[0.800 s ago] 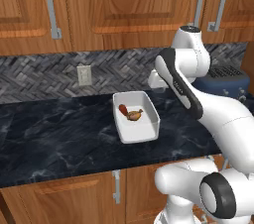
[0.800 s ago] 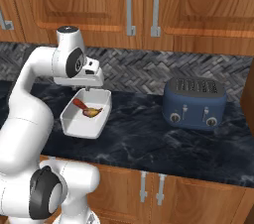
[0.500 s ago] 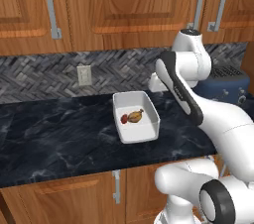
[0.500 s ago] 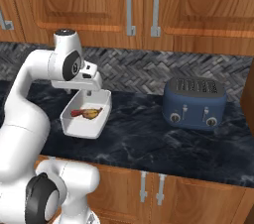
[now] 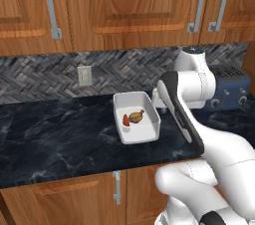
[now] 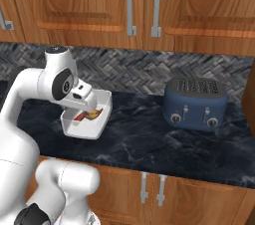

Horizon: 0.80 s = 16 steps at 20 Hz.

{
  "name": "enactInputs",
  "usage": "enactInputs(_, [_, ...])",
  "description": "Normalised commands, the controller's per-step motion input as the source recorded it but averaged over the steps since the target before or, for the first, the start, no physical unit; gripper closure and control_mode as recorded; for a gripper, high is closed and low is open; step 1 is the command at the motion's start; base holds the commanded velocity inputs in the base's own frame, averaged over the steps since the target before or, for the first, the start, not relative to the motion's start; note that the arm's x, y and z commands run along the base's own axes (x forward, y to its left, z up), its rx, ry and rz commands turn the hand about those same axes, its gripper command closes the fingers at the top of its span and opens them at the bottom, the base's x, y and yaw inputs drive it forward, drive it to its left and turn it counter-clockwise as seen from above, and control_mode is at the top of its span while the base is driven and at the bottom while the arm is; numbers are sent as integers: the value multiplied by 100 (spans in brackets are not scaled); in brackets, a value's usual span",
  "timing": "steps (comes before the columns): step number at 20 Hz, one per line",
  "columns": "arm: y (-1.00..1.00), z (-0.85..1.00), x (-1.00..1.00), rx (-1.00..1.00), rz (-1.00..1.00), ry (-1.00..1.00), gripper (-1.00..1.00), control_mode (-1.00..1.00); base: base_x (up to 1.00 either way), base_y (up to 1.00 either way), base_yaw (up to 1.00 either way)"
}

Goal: Place the tupperware on the second highest shelf of the fridge. Make space for the tupperware among the existing items by rearranging them on the shelves if needed. Close the fridge door when finished.

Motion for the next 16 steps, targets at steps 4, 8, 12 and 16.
enactInputs(4, [6,-43,-2,2,-36,5,-100,-100,0,0,0])
enactInputs(8, [7,-30,0,4,-36,1,-100,-100,0,0,0])
enactInputs(12, [3,-13,4,4,-31,2,-100,-100,0,0,0])
enactInputs(16, [0,-5,36,1,-25,11,-100,-100,0,0,0])
